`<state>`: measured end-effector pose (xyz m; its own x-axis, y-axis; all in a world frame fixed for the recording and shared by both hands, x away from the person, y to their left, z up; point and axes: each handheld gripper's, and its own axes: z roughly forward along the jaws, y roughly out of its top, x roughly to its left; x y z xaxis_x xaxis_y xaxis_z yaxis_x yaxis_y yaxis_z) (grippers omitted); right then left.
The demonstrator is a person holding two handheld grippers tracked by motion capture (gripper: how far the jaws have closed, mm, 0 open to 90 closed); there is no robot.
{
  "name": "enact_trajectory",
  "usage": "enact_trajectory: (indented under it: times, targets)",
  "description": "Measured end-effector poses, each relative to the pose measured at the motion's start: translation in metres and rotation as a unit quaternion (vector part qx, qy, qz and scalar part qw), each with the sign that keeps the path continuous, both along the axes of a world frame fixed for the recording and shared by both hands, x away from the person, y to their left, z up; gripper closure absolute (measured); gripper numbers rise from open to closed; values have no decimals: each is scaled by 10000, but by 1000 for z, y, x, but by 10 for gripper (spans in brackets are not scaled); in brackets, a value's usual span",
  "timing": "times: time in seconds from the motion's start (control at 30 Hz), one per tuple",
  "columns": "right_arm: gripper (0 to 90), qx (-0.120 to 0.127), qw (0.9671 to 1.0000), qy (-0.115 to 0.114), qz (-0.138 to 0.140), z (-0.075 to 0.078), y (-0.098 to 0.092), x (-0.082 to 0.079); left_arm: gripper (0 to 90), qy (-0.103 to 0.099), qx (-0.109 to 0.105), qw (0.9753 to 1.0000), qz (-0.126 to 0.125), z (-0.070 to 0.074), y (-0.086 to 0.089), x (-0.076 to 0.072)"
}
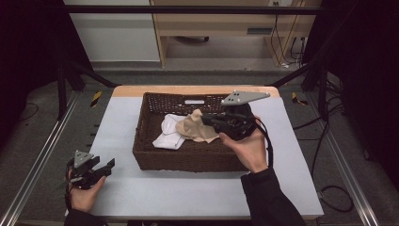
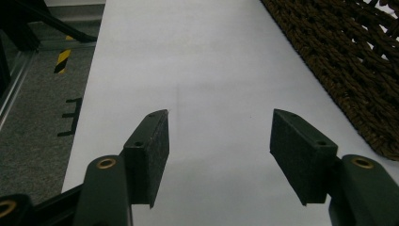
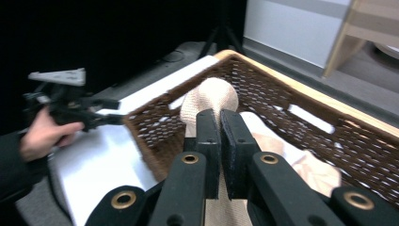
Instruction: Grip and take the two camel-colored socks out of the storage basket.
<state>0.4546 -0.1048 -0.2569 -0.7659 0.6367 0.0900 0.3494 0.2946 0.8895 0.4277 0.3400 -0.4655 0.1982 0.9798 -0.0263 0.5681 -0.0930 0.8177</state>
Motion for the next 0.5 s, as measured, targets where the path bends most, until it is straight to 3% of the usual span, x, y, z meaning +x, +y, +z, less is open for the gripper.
enact_trajectory:
  times: [0.23,0.5]
  targets:
    - [869,-75,9988,-28,474,-3,12,-29,377,10,4,10000,4,0,0,0]
    - [869,-357,9957,284,804,-37,27,-47,377,0,2,10000,5,0,0,0]
